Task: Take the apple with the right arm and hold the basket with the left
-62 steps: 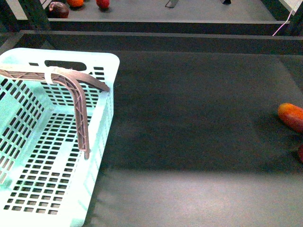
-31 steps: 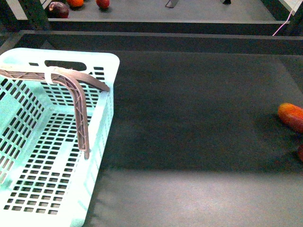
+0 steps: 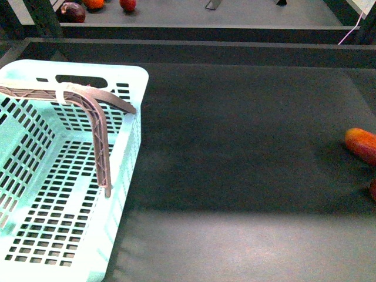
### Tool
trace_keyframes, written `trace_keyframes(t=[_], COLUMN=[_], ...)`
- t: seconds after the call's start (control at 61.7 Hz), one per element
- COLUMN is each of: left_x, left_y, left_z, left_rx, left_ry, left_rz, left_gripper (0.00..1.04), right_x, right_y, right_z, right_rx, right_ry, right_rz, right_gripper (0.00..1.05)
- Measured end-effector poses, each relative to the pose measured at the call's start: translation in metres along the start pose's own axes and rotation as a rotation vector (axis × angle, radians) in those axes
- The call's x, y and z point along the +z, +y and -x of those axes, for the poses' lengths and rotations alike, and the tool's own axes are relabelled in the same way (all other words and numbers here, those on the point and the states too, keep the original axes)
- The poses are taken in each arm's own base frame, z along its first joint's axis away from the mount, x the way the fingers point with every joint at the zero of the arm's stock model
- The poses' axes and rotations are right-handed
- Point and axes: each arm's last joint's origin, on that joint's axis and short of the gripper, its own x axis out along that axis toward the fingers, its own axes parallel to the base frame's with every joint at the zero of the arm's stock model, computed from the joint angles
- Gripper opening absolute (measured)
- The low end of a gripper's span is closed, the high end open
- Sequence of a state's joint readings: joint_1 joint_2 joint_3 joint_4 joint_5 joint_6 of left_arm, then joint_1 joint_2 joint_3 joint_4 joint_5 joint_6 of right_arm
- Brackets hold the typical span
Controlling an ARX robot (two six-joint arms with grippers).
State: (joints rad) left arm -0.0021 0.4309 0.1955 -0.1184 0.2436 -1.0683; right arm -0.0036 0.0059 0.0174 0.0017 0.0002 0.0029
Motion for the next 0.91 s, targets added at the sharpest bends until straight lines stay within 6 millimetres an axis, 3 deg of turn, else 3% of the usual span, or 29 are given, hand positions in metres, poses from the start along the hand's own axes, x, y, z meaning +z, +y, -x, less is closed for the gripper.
trace_keyframes(t=[0.146, 0.243, 0.389, 0.535, 0.729, 0.762, 0.908], left_x=[0.005, 0.015, 0.03, 0.044, 0.057, 0.058, 0.058], left_y=[0.002, 0.003, 0.005, 0.009, 0.012, 0.012, 0.019], left_z=[-0.031, -0.07, -0.109, -0.134, -0.154, -0.156, -0.165], left_rx=[0.042, 0.092, 0.144, 0.195, 0.233, 0.241, 0.299], left_ry=[0.028, 0.031, 0.021, 0.011, -0.011, -0.012, -0.011], left_rz=[0.152, 0.227, 0.272, 0.294, 0.309, 0.308, 0.309], left_gripper=[0.98, 0.98, 0.98, 0.98, 0.98, 0.97, 0.71], right_x=[0.0, 0.0, 0.0, 0.0, 0.0, 0.0, 0.0], right_y=[0.0, 0.0, 0.0, 0.0, 0.0, 0.0, 0.0], right_z=[0.0, 0.0, 0.0, 0.0, 0.0, 0.0, 0.0], right_rx=[0.0, 0.0, 0.0, 0.0, 0.0, 0.0, 0.0], right_ry=[0.0, 0.0, 0.0, 0.0, 0.0, 0.0, 0.0], right_rz=[0.0, 0.0, 0.0, 0.0, 0.0, 0.0, 0.0], right_gripper=[0.96, 0.96, 0.96, 0.96, 0.96, 0.96, 0.96])
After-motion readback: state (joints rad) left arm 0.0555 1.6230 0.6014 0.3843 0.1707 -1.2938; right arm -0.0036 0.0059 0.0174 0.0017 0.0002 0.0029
